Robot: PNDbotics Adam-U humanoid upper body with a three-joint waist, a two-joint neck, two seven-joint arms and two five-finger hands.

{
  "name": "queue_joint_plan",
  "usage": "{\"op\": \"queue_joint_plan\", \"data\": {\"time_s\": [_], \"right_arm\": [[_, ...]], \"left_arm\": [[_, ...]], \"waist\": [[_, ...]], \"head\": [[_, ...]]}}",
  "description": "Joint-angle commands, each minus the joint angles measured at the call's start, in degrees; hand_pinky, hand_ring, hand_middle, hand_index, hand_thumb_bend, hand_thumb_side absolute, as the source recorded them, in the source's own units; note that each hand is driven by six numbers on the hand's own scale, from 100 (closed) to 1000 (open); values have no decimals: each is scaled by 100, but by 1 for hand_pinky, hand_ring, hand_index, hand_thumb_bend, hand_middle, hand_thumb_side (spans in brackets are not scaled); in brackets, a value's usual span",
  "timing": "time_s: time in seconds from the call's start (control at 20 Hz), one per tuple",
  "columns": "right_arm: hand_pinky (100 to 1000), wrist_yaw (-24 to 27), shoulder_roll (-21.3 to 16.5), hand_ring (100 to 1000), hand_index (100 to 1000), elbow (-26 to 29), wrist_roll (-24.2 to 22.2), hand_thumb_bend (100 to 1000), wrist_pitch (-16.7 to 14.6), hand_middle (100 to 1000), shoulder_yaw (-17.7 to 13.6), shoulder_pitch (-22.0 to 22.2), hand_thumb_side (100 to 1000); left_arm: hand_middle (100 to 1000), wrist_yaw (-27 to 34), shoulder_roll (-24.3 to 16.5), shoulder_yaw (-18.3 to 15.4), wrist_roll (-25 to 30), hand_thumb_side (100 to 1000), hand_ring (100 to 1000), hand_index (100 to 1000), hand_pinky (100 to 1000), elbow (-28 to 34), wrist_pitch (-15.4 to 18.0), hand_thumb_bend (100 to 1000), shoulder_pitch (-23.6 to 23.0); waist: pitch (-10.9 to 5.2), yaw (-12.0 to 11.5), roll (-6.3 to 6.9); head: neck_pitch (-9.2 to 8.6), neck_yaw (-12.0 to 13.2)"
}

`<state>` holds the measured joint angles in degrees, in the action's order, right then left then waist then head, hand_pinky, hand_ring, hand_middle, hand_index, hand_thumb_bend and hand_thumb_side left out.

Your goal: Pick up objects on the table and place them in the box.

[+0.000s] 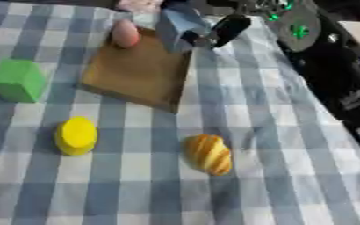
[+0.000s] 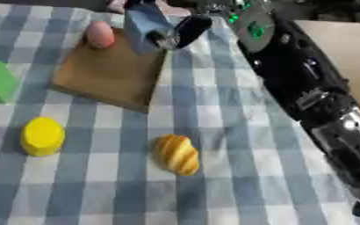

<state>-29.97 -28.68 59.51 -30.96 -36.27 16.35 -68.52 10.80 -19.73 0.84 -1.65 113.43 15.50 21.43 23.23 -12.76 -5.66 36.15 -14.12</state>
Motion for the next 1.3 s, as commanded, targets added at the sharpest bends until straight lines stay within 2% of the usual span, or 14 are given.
{"op": "queue_joint_plan", "data": {"time_s": [0.05, 0.25, 0.45, 0.5, 0.7, 0.85, 0.95, 1.0, 1.05, 1.2, 1.3], "right_arm": [[827, -397, -17, 705, 730, -157, 152, 100, -209, 416, -170, -130, 214], [829, -778, 15, 720, 741, -355, 432, 100, -296, 434, -251, -74, 218], [839, -1023, 33, 776, 796, -482, 636, 100, -352, 509, -288, -3, 219], [847, -1053, 39, 799, 818, -508, 659, 100, -376, 547, -288, 12, 219], [918, -1022, 39, 950, 969, -588, 510, 100, -587, 809, -264, 71, 215], [970, -918, 20, 1000, 1000, -596, 295, 100, -750, 903, -272, 98, 210], [998, -883, -4, 1000, 1000, -582, 196, 100, -808, 941, -301, 102, 293], [1000, -904, -17, 1000, 1000, -577, 168, 100, -818, 985, -316, 104, 301], [1000, -943, -25, 1000, 1000, -579, 150, 100, -827, 1000, -334, 108, 303], [1000, -1023, -12, 1000, 1000, -649, 98, 100, -857, 1000, -409, 121, 208], [1000, -947, 14, 1000, 1000, -717, 34, 100, -851, 1000, -443, 130, 240]], "left_arm": [[731, 26, -151, 0, 45, 632, 835, 864, 757, 116, 18, 100, 89], [730, 24, -145, -2, 51, 633, 836, 864, 757, 116, 13, 100, 101], [730, 19, -135, 6, 64, 633, 836, 864, 757, 116, 3, 100, 99], [730, 15, -133, 8, 70, 633, 836, 864, 757, 116, 2, 100, 97], [730, 6, -122, 13, 86, 633, 836, 864, 757, 116, -4, 100, 91], [730, 8, -113, 18, 93, 633, 836, 864, 757, 116, -8, 100, 97], [730, 6, -108, 21, 101, 633, 836, 864, 757, 116, -13, 100, 96], [730, 3, -106, 22, 106, 634, 837, 864, 757, 116, -17, 100, 94], [730, 1, -104, 22, 110, 634, 837, 864, 757, 116, -21, 100, 93], [729, 3, -96, 21, 116, 635, 837, 864, 757, 116, -31, 100, 88], [729, 9, -86, 25, 122, 636, 837, 862, 757, 116, -38, 100, 82]], "waist": [[-92, -51, 7], [-49, -90, -18], [-38, -73, -11], [-38, -70, -6], [-41, -50, 11], [-41, -45, 13], [-40, -45, 9], [-39, -45, 7], [-38, -47, 7], [-41, -51, 6], [-47, -47, 5]], "head": [[-103, -62], [-99, -43], [-96, -37], [-96, -35], [-97, -13], [-99, 0], [-99, 7], [-101, 11], [-103, 14], [-98, 26], [-99, 33]]}}
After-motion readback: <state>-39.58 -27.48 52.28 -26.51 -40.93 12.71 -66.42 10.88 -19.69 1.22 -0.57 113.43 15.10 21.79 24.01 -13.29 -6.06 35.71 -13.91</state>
